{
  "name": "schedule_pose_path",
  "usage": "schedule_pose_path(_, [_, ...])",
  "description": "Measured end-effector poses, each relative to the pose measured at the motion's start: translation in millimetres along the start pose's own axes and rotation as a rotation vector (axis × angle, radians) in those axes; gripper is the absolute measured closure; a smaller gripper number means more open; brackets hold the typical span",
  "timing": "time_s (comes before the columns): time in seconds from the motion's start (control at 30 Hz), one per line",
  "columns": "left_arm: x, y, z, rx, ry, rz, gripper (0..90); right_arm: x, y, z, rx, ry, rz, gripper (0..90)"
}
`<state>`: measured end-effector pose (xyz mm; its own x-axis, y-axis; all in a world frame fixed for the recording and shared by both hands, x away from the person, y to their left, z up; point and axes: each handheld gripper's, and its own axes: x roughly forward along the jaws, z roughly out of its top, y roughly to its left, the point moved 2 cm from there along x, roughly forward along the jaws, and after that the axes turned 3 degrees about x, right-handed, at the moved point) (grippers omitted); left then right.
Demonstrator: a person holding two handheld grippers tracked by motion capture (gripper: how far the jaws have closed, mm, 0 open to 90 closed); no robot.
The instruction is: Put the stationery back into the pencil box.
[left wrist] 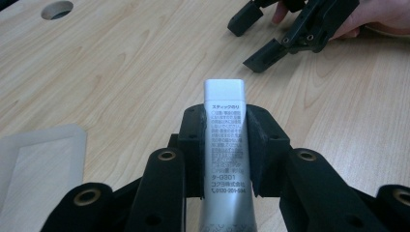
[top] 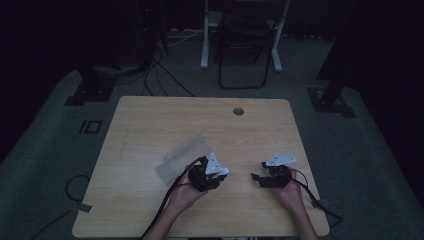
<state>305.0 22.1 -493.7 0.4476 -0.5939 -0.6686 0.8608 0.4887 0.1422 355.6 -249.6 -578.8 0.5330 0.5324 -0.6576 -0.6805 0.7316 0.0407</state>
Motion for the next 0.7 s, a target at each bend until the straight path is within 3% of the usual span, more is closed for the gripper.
schedule_pose_path(0.7, [-8.4,10.5,-2.2,0.008,-0.011,0.018,71.1,0.0,0.0,0.0,0.000,0.000,0.000,30.5])
